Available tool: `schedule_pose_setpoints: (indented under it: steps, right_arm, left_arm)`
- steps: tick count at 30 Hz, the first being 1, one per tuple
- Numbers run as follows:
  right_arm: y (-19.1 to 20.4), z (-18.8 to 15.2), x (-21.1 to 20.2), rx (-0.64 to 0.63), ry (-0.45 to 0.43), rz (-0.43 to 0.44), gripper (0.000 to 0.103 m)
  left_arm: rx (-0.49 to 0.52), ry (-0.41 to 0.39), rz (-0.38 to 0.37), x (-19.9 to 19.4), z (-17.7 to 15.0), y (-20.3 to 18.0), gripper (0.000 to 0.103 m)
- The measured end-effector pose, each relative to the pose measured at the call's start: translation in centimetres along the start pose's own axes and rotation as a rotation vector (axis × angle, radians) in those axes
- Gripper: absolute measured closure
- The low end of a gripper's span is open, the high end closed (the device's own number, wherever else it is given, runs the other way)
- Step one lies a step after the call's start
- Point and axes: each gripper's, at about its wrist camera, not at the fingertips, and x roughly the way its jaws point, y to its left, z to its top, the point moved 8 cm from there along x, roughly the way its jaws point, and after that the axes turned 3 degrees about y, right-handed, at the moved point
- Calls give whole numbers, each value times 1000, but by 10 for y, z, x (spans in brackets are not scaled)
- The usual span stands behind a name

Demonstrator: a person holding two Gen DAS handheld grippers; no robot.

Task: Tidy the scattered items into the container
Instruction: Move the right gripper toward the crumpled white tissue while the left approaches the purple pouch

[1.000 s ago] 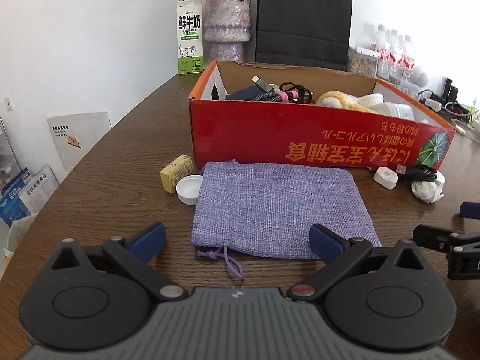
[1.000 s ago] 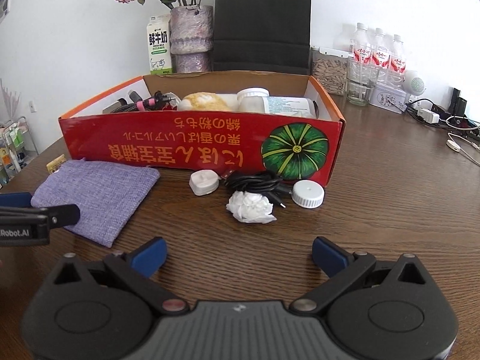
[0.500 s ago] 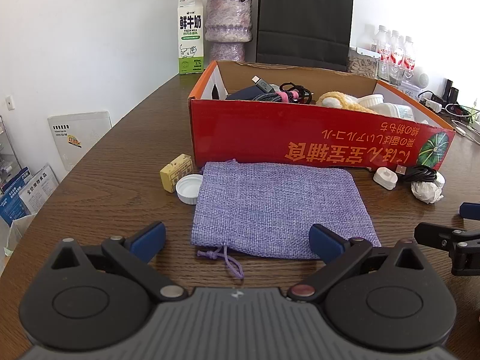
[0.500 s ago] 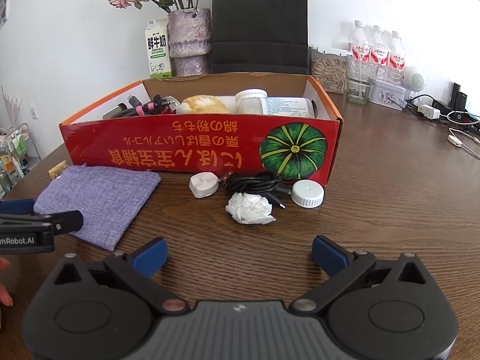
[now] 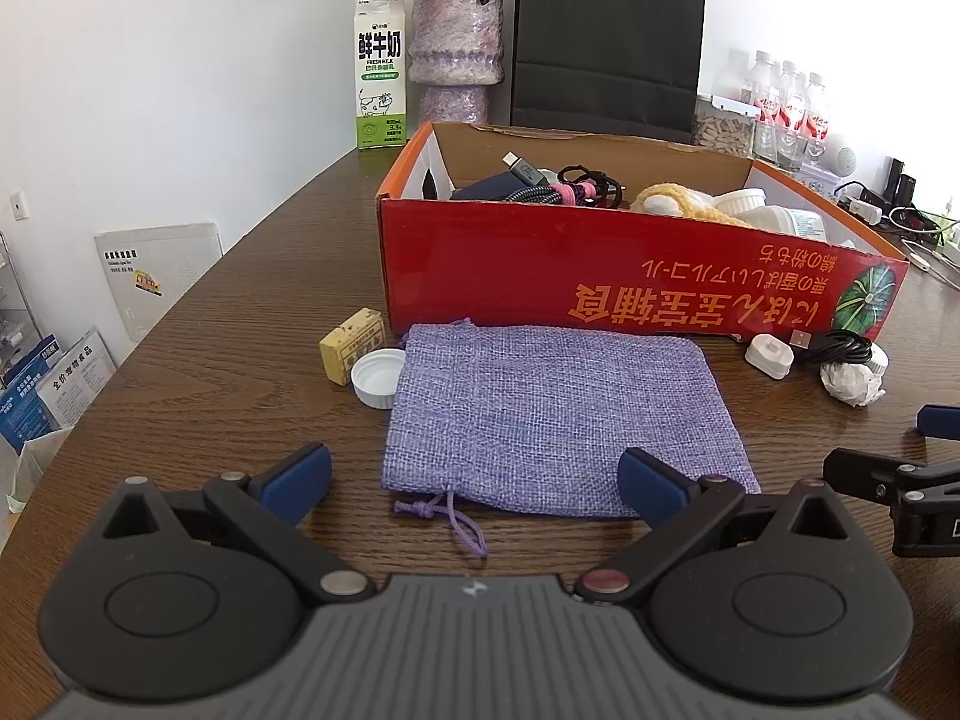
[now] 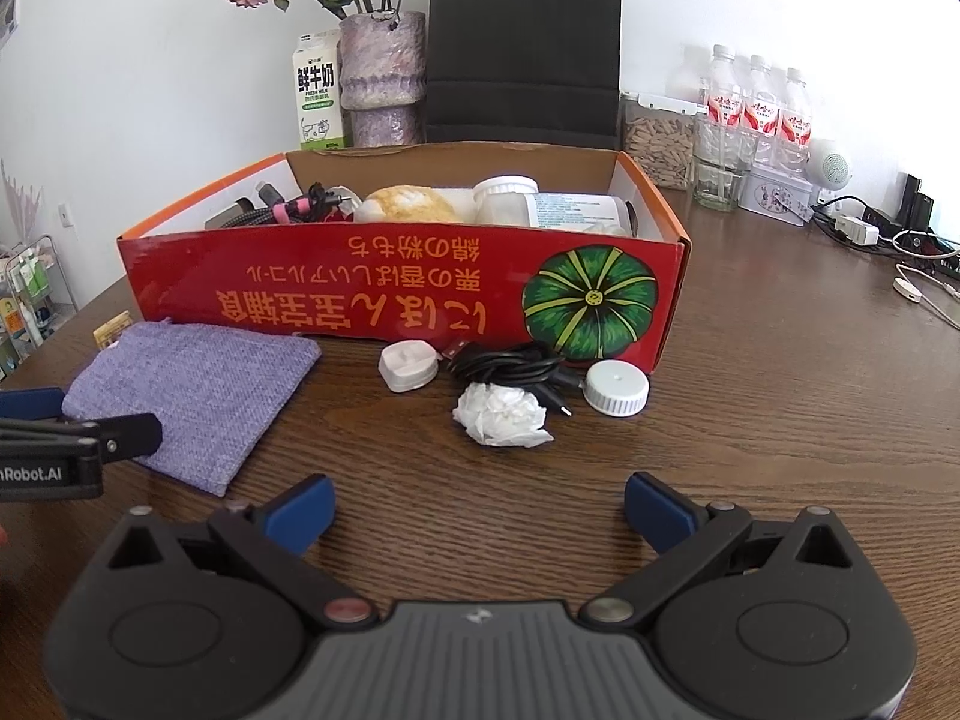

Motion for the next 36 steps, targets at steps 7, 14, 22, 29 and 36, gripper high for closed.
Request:
schedule_pose_setpoints:
  steps: [7,14,22,29,36]
  right_arm:
    - [0,0,0,-3,0,-2,0]
    - [-1,-1,-1,-3,-4,-15,0]
    - [-6,4,-6,21,-34,-4,8]
    - [-12,12,-1,57,-40,15,30]
    - [-8,16,2,43,-53,18,76]
  left_arm:
    - [3,0,2,0,0,0,0]
    - [2,-43,-1,-8,5,1,0]
    - [-6,-75,-13,-16,13,6,0]
    - [-13,-82,-45,-13,14,3,0]
    - [5,-67,-43,-10,11,-5,31]
